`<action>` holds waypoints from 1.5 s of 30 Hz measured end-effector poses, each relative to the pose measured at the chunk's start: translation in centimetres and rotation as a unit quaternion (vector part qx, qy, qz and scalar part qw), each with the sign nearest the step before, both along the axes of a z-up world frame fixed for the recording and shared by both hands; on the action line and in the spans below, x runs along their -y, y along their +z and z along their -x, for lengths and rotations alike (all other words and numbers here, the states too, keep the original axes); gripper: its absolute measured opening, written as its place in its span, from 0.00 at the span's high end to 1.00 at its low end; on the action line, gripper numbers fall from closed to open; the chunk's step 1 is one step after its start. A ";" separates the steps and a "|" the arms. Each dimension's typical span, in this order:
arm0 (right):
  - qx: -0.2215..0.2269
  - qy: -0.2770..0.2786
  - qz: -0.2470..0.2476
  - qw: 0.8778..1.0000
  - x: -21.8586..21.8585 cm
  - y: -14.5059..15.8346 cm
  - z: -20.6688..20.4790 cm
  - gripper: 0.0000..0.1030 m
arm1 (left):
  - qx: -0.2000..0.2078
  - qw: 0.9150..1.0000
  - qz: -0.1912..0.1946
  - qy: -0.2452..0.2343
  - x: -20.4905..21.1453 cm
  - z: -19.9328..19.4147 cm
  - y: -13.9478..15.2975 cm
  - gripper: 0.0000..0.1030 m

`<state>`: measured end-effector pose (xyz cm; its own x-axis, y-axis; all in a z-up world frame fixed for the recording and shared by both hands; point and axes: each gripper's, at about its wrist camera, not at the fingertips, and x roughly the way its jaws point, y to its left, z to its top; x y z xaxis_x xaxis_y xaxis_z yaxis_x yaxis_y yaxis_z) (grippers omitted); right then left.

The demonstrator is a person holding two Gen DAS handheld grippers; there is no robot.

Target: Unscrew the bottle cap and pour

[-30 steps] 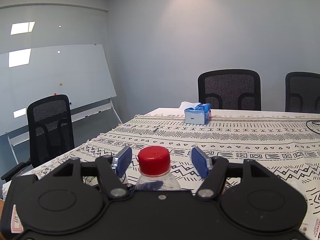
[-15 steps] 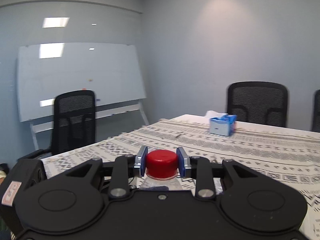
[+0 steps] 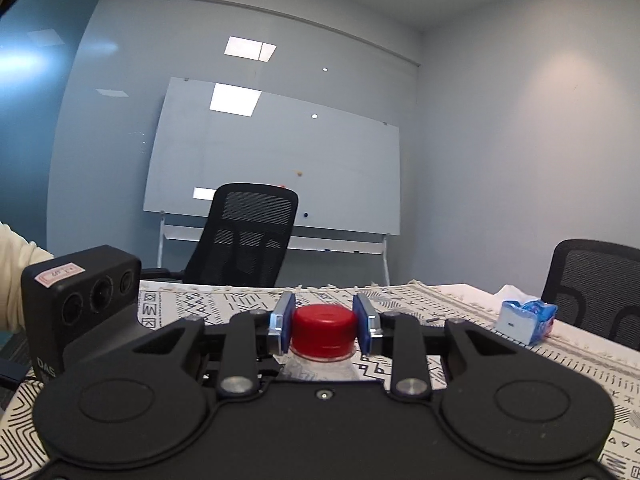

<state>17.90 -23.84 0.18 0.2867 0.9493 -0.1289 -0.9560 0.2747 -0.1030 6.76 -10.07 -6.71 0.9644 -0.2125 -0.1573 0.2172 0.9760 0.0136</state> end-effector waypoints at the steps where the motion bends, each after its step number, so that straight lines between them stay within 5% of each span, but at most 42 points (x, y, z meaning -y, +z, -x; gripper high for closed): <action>1: -0.008 -0.014 0.002 1.000 0.0 0.2 0.2 0.67 | 0.001 1.000 -0.001 0.000 0.0 0.0 0.0 0.43; 2: -0.015 -0.027 0.003 1.000 0.1 0.4 0.5 0.66 | 0.001 1.000 -0.002 -0.001 0.1 0.0 0.0 0.43; 6: -0.043 -0.128 -0.019 0.991 0.1 2.1 2.1 0.27 | 0.000 1.000 -0.008 0.001 0.3 -0.2 -0.1 0.43; 7: -0.051 -0.148 -0.023 0.987 0.1 2.4 2.4 0.26 | 0.000 1.000 -0.009 0.001 0.3 -0.2 -0.1 0.43; 14: -0.100 -0.239 0.008 0.966 -2.0 2.8 4.0 0.31 | 0.000 1.000 -0.014 0.005 0.5 -0.2 0.0 0.42; 15: -0.098 -0.242 0.021 0.965 -2.4 2.4 3.9 0.63 | 0.000 1.000 -0.014 0.008 0.5 -0.2 0.0 0.43; 17: -0.095 -0.242 0.041 0.965 -3.1 1.8 3.8 0.67 | -0.001 1.000 -0.013 0.009 0.5 -0.2 0.0 0.43; 23: -0.077 -0.183 0.032 0.980 -3.2 1.2 3.3 0.67 | -0.001 1.000 -0.011 0.009 0.5 -0.1 0.1 0.43; 27: -0.047 -0.070 0.013 0.996 -1.5 0.4 1.5 0.67 | 0.000 1.000 -0.011 0.007 0.4 -0.1 0.1 0.43; 31: -0.053 0.024 -0.005 0.998 -0.1 0.0 -0.9 0.67 | 0.000 1.000 -0.014 0.003 0.5 0.0 0.1 0.43; 40: -0.028 0.041 0.023 0.998 -0.2 1.1 -0.5 0.67 | 0.000 1.000 -0.014 0.002 0.5 -0.1 0.0 0.43; 43: -0.030 -0.004 0.027 0.999 -0.4 1.4 0.5 0.66 | 0.000 1.000 -0.011 0.004 0.4 -0.1 0.0 0.43; 45: -0.030 -0.070 0.025 0.997 -0.9 1.6 1.8 0.55 | 0.000 1.000 -0.012 0.004 0.3 -0.2 0.0 0.43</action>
